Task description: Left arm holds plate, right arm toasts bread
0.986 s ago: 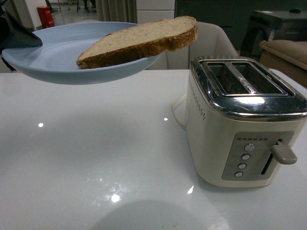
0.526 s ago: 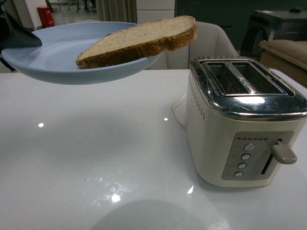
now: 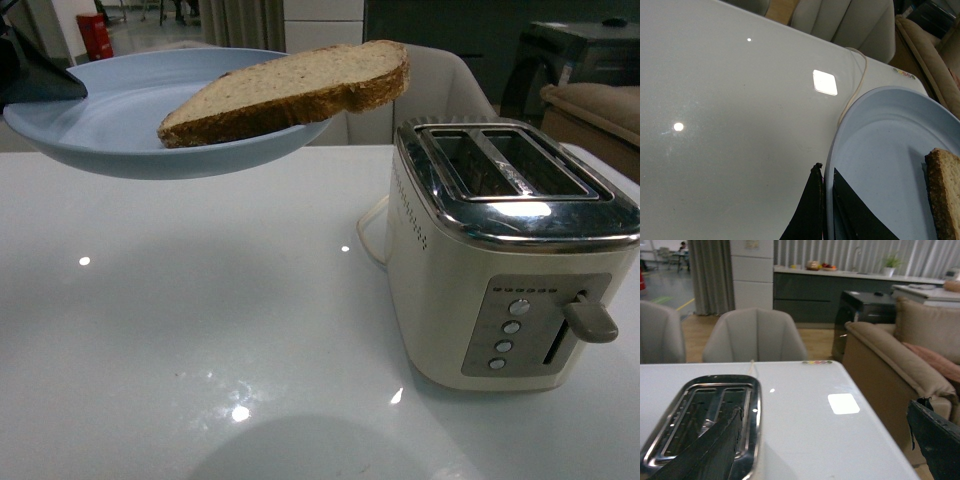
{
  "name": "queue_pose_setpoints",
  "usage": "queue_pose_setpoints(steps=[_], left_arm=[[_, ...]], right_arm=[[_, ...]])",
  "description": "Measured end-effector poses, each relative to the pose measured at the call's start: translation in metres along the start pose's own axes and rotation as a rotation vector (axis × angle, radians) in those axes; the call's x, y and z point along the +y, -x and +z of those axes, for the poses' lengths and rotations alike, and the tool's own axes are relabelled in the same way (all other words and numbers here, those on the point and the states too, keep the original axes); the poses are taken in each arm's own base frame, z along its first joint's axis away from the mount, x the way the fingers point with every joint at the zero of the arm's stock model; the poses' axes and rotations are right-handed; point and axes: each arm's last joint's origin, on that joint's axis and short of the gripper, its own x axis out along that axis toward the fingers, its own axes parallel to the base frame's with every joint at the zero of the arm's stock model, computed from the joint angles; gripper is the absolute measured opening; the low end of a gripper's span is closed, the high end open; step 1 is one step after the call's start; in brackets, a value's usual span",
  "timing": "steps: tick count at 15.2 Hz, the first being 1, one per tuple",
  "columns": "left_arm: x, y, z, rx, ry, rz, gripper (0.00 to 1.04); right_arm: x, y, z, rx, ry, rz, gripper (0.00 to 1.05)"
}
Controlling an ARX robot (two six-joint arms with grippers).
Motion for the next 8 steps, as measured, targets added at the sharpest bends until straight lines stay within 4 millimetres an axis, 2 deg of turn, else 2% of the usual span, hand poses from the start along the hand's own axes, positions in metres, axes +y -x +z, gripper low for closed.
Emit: queue_pose_setpoints(steps=[2, 4, 6, 8], left_arm=[[0.000, 0.000, 0.000, 0.000, 0.000, 0.000, 0.03], [0.000, 0.000, 0.000, 0.000, 0.000, 0.000, 0.03], [0.000, 0.000, 0.000, 0.000, 0.000, 0.000, 0.03], [0.000, 0.000, 0.000, 0.000, 0.000, 0.000, 0.03]], right_arm=[[0.023, -0.026, 0.015, 0.077, -0.033, 0.127, 0.98], [0.055, -0.044, 0.030, 0.156, -0.144, 0.295, 0.98], [0.088, -0.048, 0.040, 0.223, -0.270, 0.471, 0.98], [0.114, -0.050, 0.034, 0.356, -0.425, 0.604, 0.98]])
